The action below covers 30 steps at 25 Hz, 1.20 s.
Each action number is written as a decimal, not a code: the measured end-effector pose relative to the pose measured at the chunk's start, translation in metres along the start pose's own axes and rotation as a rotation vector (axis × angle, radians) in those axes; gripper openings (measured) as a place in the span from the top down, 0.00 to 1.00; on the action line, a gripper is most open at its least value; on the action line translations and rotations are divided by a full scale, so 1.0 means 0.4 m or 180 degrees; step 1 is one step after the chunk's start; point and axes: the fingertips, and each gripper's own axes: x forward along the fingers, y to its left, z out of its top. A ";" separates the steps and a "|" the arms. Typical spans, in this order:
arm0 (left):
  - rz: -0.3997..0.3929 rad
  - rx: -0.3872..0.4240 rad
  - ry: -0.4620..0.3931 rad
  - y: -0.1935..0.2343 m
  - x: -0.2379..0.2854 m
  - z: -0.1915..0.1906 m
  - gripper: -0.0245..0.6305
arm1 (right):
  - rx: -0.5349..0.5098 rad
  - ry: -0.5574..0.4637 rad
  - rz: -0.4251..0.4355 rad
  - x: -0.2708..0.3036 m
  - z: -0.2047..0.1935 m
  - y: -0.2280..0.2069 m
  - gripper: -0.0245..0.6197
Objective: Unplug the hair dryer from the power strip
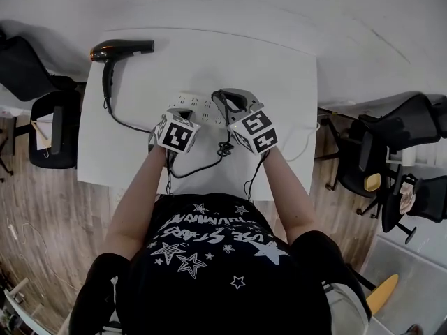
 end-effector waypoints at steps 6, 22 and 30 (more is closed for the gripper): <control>-0.0009 0.0046 -0.0033 0.003 -0.002 0.001 0.95 | 0.0067 0.0027 -0.0154 -0.020 -0.002 0.002 0.87; -0.0037 0.0504 -0.0257 -0.002 -0.006 -0.013 0.95 | 0.0411 0.0097 -0.0910 -0.148 -0.024 0.107 0.87; 0.0099 0.0934 -0.0489 -0.010 -0.014 -0.009 0.95 | 0.0597 0.0070 -0.1197 -0.196 -0.045 0.161 0.87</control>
